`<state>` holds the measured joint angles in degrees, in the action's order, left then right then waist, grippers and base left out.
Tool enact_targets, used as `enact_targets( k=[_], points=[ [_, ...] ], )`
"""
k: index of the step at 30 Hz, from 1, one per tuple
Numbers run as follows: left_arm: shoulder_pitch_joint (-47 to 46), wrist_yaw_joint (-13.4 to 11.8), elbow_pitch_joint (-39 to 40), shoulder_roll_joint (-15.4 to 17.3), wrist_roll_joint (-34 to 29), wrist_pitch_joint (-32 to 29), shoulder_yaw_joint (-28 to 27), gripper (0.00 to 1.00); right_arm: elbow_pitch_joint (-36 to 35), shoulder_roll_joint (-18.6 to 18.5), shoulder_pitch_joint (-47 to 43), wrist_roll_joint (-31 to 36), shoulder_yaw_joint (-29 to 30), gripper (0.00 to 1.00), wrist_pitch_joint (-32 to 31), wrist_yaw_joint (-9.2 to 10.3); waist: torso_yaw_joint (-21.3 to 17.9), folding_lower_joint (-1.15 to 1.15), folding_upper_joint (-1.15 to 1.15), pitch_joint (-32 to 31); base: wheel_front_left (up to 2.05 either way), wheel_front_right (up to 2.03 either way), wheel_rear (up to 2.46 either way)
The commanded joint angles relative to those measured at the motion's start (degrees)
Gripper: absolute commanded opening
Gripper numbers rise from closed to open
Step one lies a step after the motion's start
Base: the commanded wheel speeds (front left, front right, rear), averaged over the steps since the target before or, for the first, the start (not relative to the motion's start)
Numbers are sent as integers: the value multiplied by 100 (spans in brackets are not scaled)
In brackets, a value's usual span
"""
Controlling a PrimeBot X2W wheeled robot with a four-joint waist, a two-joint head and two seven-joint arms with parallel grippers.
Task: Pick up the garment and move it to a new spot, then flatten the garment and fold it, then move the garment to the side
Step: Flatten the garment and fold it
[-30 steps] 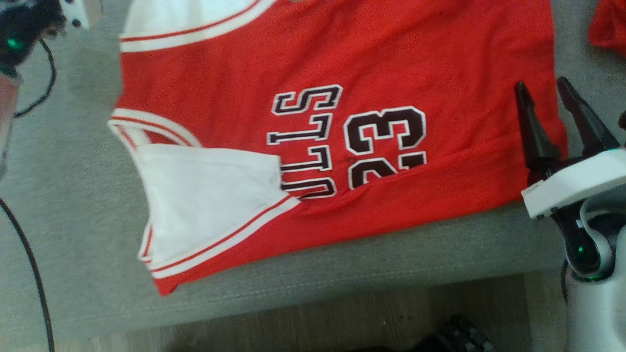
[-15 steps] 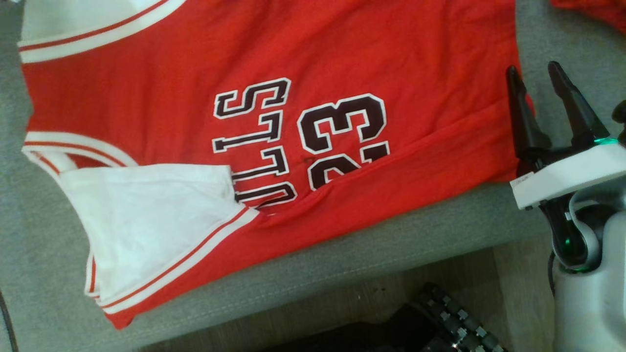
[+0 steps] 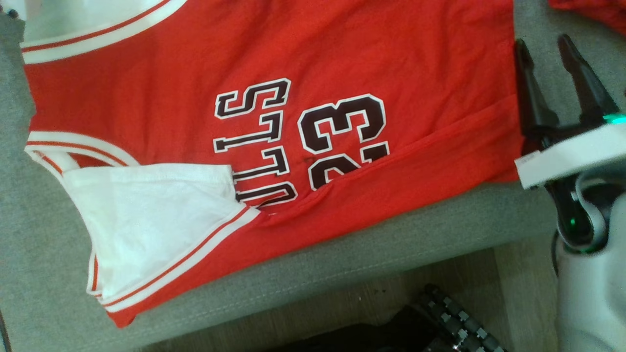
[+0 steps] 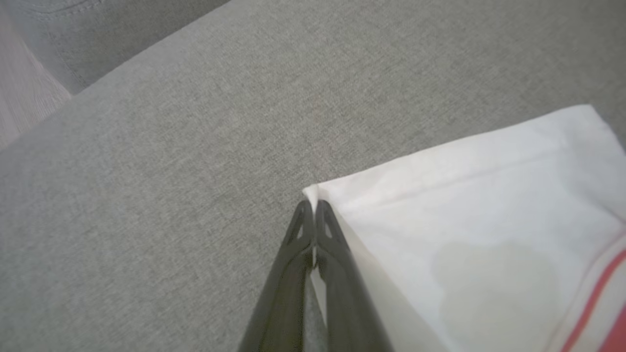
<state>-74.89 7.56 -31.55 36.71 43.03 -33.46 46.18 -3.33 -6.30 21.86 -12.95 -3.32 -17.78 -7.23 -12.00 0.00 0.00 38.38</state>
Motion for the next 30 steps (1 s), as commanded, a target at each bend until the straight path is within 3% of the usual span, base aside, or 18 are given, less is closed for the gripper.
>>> enact_targets(
  k=[1, 5, 9, 16, 24, 30],
  points=[
    [-172, -8, 95, 322, 1, 95, -101, 0, -133, -64, 83, -55, -140, 100, -61, -25, 0, 0, 0, -7, 0, 0, 0],
    [-216, -8, 73, 391, 150, 355, 125, 0, 194, -129, 671, -259, -251, 100, -526, -25, 5, 0, 0, -96, 0, 0, 0],
    [-216, -8, 53, 446, 340, 522, 344, 0, 779, -383, 1604, -115, -354, 100, -1637, -25, 27, 0, 0, -228, 0, 0, 0],
    [-318, -8, 133, 410, 576, 655, 755, 0, 2068, -388, 3262, 50, -293, 100, -3285, -25, 218, 0, 0, -317, 0, 0, 0],
    [-514, -8, 141, 306, 765, 798, 1108, 0, 3258, -226, 4105, 389, -107, 100, -3793, -25, 455, 0, 0, -289, 0, 0, 0],
    [-660, -8, 102, 281, 895, 906, 1385, 0, 3842, -127, 4493, 724, 62, 100, -3757, -25, 576, 0, 0, -262, 0, 0, 0]
  ],
)
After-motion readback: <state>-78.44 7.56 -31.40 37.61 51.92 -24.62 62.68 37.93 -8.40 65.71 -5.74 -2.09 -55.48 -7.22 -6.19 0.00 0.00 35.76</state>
